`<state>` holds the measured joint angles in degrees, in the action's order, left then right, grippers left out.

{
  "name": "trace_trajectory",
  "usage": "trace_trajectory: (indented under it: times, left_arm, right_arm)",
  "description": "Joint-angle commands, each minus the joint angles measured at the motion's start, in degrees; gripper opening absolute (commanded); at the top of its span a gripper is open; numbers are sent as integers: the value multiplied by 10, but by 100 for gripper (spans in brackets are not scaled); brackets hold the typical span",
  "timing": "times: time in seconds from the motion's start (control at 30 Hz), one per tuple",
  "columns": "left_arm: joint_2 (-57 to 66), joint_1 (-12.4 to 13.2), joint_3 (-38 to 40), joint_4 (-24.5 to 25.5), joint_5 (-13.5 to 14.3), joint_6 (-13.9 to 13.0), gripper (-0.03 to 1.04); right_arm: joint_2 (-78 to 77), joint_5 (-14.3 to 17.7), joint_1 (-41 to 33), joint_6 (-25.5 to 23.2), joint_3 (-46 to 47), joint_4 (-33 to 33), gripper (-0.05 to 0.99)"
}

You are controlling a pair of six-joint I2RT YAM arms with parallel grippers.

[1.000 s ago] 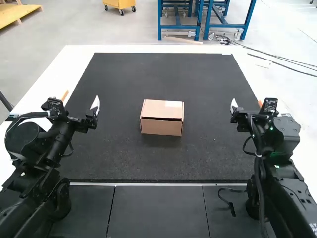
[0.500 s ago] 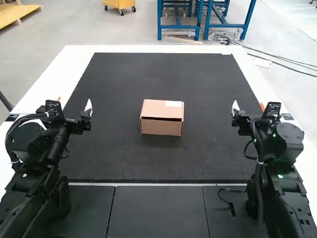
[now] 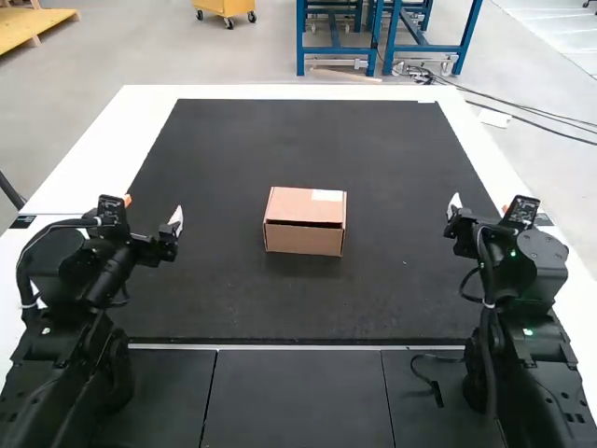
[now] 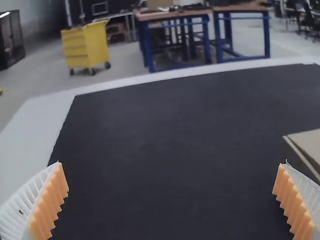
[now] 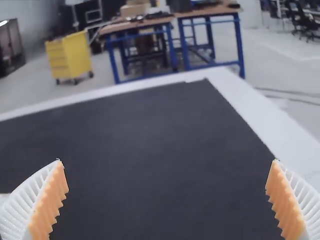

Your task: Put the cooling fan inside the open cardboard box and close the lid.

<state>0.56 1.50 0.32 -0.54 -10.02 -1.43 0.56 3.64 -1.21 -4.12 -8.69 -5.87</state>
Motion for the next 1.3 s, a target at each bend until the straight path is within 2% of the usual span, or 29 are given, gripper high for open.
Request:
trace_trajectory:
  times: [0.0,0.17,0.4,1.27]
  left_arm:
    - [-6,17,-3,3,-42,-14,97]
    - [-6,25,-3,12,-40,-18,97]
    - [-6,35,-3,12,-40,-24,97]
    - [-6,35,-3,12,-40,-30,97]
  right_arm:
    - [-5,39,-25,-5,86,-4,91]
    - [-5,57,-35,14,87,39,91]
    - [-6,53,-49,18,87,42,91]
    - [-6,53,-49,18,87,42,91]
